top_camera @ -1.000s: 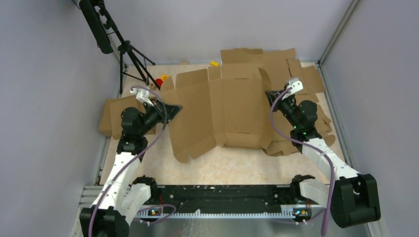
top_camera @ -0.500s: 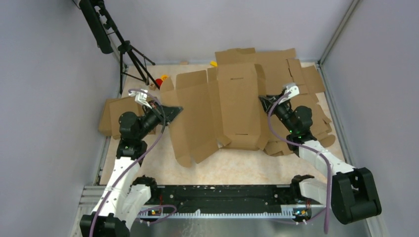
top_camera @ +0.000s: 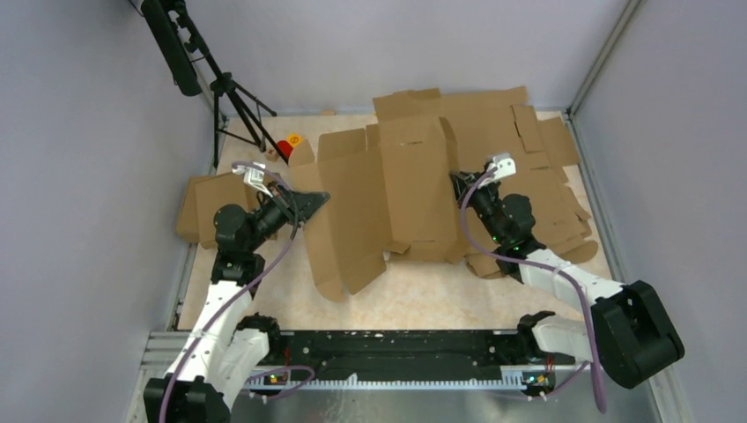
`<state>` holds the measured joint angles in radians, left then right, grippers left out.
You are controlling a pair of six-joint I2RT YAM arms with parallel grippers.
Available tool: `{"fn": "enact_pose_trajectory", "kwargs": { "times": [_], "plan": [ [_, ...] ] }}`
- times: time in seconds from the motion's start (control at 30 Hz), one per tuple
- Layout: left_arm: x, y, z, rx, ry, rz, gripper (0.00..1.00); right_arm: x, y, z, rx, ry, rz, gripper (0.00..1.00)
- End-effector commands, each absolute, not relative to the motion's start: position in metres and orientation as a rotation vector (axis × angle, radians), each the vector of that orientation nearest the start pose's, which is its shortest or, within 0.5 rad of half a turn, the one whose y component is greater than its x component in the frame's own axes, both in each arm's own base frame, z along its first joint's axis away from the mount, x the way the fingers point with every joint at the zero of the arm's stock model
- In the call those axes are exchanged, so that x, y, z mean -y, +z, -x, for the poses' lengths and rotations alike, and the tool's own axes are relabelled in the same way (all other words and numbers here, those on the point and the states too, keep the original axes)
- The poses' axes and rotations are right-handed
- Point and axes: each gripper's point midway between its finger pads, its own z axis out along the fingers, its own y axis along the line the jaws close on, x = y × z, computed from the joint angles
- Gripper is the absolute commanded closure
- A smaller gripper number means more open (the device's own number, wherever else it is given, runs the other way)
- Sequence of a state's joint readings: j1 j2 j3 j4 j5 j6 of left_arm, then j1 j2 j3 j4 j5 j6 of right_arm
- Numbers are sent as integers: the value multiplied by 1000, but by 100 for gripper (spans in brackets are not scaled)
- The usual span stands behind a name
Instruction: Fold the paper box
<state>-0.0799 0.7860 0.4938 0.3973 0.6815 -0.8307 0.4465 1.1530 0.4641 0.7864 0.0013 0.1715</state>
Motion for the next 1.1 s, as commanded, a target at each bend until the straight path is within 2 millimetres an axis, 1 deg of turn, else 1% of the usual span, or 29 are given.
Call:
{"fn": "enact_pose_trajectory", "kwargs": {
  "times": [0.0,0.07,0.13,0.17,0.27,0.33,0.4,0.53,0.7,0.77,0.8,0.83,0.9,1.0,1.03,1.07],
  "plan": [
    [162,295,-251,-1527,-1170,-144,100,-171,241,-360,-1429,430,132,91],
    [162,294,-246,-1513,-1129,-172,100,-165,244,-361,-1404,398,81,92],
    [160,295,-242,-1490,-1092,-187,100,-166,244,-361,-1389,380,63,92],
    [160,296,-240,-1479,-1079,-196,100,-168,241,-361,-1392,376,62,92],
    [161,297,-236,-1459,-1046,-223,100,-176,238,-360,-1366,352,111,93],
    [163,295,-234,-1464,-1030,-233,100,-181,238,-355,-1313,323,174,95],
    [165,289,-232,-1474,-1015,-241,100,-180,238,-347,-1268,296,202,97],
    [172,273,-226,-1489,-996,-259,100,-183,225,-337,-1269,315,197,98],
    [170,262,-222,-1492,-961,-258,100,-192,215,-332,-1285,313,179,96],
    [169,259,-220,-1500,-941,-257,100,-198,209,-331,-1303,312,200,92],
    [168,257,-219,-1500,-932,-257,100,-201,206,-330,-1313,308,211,89],
    [167,256,-218,-1494,-927,-255,100,-200,202,-329,-1327,297,214,86],
    [165,255,-216,-1491,-915,-252,100,-193,198,-328,-1349,285,181,82],
    [165,256,-216,-1489,-907,-253,100,-178,190,-328,-1431,236,118,82],
    [165,255,-216,-1491,-907,-253,100,-178,193,-331,-1471,237,82,83],
    [165,256,-216,-1490,-906,-255,100,-177,186,-330,-1533,217,92,84]
  ]
}}
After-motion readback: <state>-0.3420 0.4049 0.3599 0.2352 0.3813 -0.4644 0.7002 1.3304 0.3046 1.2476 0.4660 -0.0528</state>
